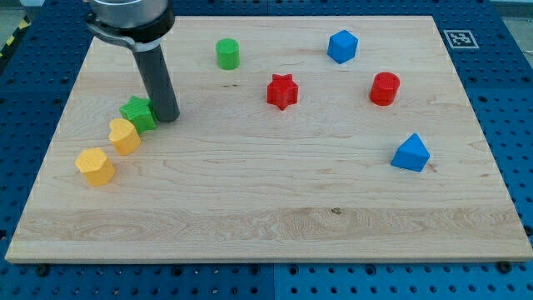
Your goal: Move your arm close to the red star
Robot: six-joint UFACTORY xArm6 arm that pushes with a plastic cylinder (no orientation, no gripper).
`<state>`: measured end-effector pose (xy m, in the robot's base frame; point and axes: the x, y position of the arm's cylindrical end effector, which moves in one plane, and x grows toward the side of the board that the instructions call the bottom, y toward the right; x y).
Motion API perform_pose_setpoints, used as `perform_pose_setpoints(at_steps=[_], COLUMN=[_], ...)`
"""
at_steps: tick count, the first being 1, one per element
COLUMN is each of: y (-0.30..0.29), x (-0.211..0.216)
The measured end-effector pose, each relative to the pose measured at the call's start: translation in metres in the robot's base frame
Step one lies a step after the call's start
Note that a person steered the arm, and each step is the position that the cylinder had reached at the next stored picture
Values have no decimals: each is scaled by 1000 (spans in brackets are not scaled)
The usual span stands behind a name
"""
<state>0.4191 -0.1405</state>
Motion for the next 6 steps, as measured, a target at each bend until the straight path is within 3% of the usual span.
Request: perform_pose_setpoints(at_steps=[1, 2, 3, 4, 5, 6], y=[-52, -126, -51, 60, 12, 28], x=[-53, -33, -17, -42, -73, -53])
